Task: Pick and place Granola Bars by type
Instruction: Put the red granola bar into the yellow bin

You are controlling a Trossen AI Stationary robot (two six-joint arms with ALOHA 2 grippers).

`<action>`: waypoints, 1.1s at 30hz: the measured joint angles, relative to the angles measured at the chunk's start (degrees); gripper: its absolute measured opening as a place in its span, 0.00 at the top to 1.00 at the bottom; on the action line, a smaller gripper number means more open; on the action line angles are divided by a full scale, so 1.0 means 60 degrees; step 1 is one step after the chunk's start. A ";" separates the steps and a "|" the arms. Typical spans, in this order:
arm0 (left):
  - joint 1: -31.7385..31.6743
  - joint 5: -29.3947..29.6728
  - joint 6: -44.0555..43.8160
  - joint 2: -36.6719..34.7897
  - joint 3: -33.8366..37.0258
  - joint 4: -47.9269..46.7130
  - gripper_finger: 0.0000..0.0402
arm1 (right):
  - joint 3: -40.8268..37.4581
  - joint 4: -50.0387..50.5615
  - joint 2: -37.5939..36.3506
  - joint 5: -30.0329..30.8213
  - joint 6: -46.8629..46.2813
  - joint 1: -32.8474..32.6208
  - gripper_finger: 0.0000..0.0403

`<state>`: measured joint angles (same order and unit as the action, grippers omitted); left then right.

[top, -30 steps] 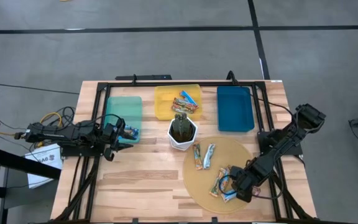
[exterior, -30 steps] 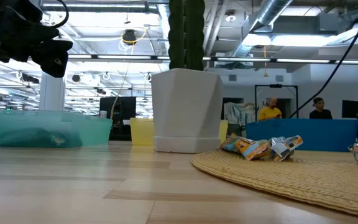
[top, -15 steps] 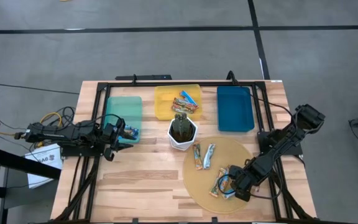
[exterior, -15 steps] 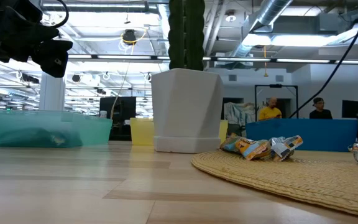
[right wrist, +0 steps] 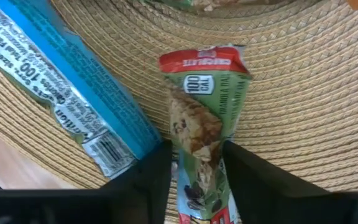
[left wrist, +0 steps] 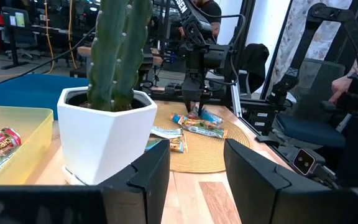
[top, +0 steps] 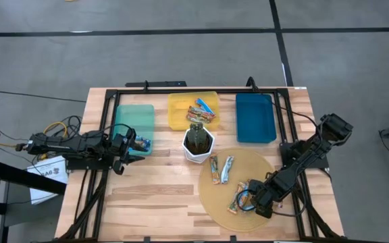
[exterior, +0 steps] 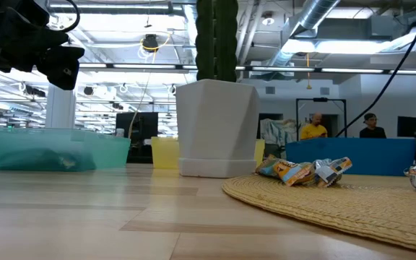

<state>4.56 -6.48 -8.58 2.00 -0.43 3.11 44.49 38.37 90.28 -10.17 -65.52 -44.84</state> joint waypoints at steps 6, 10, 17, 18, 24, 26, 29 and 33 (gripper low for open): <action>0.0002 0.0002 0.0000 0.0000 0.0001 0.0000 0.64 | 0.0028 -0.0007 -0.0004 -0.0022 0.0031 0.0000 0.53; 0.0000 0.0000 0.0004 0.0000 0.0004 0.0000 0.64 | 0.0095 0.0018 -0.0004 -0.0022 0.0189 0.0038 0.49; 0.0001 0.0000 0.0002 0.0000 0.0002 0.0000 0.64 | 0.0105 -0.0047 -0.0014 0.0006 0.0428 0.0341 0.53; 0.0001 0.0003 0.0001 0.0000 0.0003 0.0000 0.64 | 0.0109 -0.0051 -0.0015 0.0012 0.0441 0.0389 0.54; 0.0003 0.0004 0.0003 0.0000 0.0004 0.0000 0.64 | 0.0109 -0.0043 -0.0018 0.0315 0.0526 0.0499 0.62; 0.0002 0.0002 0.0000 0.0000 0.0004 0.0000 0.64 | 0.0109 -0.0036 -0.0022 0.0430 0.0532 0.0499 0.65; 0.0000 0.0002 0.0000 0.0000 0.0001 0.0000 0.64 | 0.0113 0.0019 -0.0022 0.0470 0.0532 0.0499 0.69; 0.0003 0.0004 0.0000 0.0000 0.0003 0.0000 0.64 | 0.0113 0.0026 -0.0026 0.0470 0.0529 0.0499 0.76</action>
<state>4.58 -6.46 -8.58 2.00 -0.41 3.11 45.17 38.52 90.13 -7.35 -62.34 -41.85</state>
